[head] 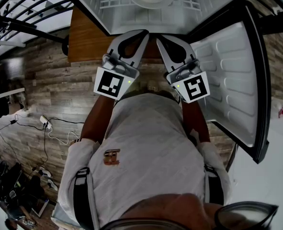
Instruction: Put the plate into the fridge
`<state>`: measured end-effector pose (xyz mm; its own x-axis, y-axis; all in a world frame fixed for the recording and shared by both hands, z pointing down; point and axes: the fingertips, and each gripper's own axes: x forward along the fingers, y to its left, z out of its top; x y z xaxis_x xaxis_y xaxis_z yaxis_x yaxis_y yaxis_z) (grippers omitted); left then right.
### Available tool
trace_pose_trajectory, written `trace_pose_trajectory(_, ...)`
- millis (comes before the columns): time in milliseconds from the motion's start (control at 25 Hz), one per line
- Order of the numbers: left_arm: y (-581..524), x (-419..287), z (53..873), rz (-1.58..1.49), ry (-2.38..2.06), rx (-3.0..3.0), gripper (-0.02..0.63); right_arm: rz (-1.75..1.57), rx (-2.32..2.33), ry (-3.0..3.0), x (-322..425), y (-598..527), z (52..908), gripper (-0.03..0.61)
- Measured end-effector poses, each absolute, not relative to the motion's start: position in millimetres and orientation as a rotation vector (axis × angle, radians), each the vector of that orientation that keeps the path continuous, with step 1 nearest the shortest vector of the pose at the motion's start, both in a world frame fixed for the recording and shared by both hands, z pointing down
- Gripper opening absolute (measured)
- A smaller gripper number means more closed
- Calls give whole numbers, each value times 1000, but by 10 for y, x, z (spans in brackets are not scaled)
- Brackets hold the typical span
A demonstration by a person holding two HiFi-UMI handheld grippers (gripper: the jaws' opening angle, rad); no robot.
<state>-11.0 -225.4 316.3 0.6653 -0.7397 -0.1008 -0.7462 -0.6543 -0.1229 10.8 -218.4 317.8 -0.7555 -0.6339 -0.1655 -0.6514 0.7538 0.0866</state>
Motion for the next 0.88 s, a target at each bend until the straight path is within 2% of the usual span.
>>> trace_pose_trajectory(880,-2298,-110,3199,50,1225,-2737,18,207,-1028,2846,90,-2217,3208,32)
